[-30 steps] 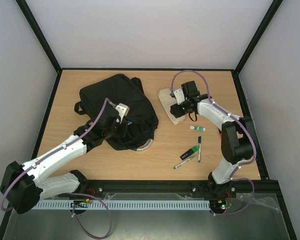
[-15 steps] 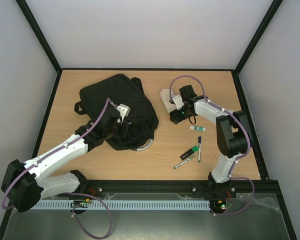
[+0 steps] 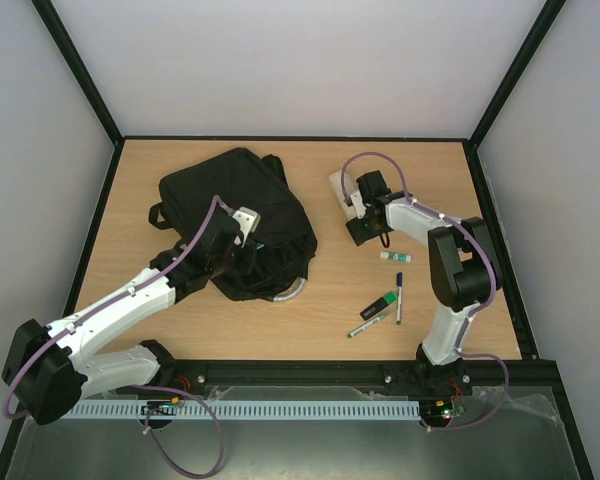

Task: Pack the student bag
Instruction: Pick up the stationery from the center of the board.

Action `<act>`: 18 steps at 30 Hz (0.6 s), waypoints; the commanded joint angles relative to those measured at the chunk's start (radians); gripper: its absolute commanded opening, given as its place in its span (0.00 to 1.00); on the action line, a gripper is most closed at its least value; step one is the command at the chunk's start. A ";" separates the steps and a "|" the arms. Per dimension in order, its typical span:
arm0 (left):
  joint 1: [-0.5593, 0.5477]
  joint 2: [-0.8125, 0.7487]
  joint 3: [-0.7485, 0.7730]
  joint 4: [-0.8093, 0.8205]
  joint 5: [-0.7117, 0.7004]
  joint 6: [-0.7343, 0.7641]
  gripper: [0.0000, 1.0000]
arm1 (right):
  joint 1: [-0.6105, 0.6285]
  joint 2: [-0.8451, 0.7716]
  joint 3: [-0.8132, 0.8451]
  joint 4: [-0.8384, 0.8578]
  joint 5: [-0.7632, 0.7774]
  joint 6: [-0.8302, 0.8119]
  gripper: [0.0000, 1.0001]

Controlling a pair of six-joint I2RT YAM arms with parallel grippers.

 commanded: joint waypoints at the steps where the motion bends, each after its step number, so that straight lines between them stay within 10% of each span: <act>1: -0.004 -0.005 0.035 0.018 -0.008 0.011 0.05 | -0.020 0.029 -0.015 -0.012 0.079 0.038 0.64; 18: -0.004 -0.021 0.037 0.018 -0.013 0.011 0.06 | -0.100 -0.178 -0.032 -0.015 -0.115 0.074 0.32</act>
